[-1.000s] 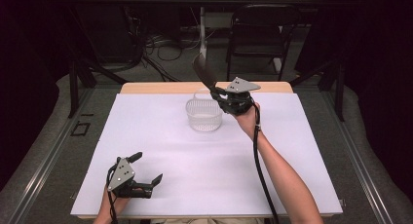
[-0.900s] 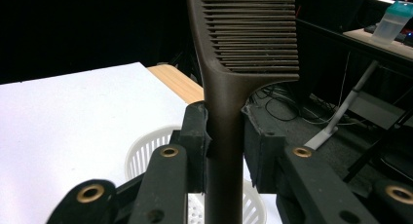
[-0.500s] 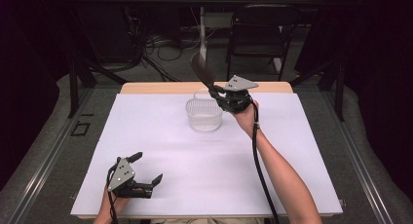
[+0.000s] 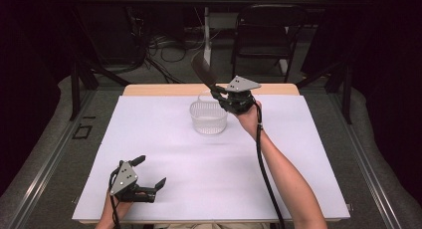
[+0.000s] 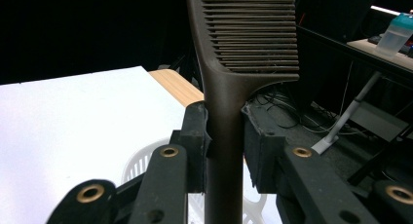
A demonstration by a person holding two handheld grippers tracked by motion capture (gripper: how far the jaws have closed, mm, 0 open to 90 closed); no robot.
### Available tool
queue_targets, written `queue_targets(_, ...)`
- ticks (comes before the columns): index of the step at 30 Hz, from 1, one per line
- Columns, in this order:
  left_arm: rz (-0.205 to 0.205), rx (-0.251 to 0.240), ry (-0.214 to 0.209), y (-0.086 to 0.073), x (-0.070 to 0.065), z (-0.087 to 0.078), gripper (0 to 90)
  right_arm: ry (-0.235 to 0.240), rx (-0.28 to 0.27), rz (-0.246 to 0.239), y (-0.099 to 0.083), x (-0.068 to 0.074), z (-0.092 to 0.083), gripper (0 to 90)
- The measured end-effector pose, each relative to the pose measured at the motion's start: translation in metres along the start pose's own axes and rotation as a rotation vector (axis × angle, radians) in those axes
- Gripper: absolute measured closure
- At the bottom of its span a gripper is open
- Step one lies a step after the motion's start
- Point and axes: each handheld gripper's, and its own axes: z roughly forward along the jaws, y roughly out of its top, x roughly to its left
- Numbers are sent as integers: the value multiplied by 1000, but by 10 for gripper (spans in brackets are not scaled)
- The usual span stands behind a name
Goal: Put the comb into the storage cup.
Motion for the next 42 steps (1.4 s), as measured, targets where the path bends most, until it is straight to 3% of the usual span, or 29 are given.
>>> queue_targets(42, 0, -2, 2, 0, 0, 0, 4, 30, 0, -13, -7, 8, 19, 725)
